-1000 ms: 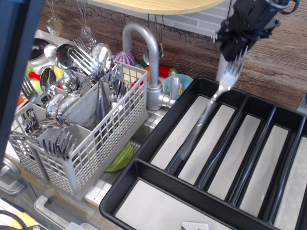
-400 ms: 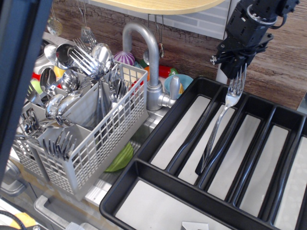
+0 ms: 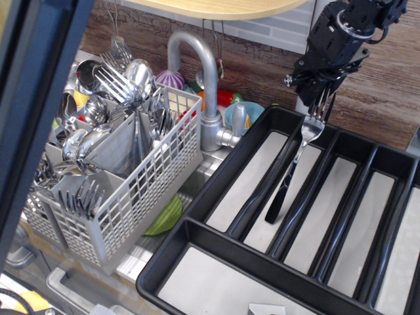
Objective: Put fork from basket to tray
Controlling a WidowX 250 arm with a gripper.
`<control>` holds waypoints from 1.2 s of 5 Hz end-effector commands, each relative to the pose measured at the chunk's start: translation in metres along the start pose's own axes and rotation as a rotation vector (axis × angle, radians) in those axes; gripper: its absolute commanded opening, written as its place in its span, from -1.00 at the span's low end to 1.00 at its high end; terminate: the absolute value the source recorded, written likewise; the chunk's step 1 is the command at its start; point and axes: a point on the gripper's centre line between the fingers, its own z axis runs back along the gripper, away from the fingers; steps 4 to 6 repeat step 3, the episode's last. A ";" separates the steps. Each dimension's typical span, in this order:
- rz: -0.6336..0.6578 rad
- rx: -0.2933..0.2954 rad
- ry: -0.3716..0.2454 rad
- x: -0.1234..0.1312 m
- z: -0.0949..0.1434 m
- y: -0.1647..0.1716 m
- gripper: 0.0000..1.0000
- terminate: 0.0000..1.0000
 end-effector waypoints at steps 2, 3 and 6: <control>-0.002 -0.050 -0.023 0.010 0.020 -0.004 1.00 -1.00; -0.002 -0.050 -0.023 0.010 0.020 -0.004 1.00 1.00; -0.002 -0.050 -0.023 0.010 0.020 -0.004 1.00 1.00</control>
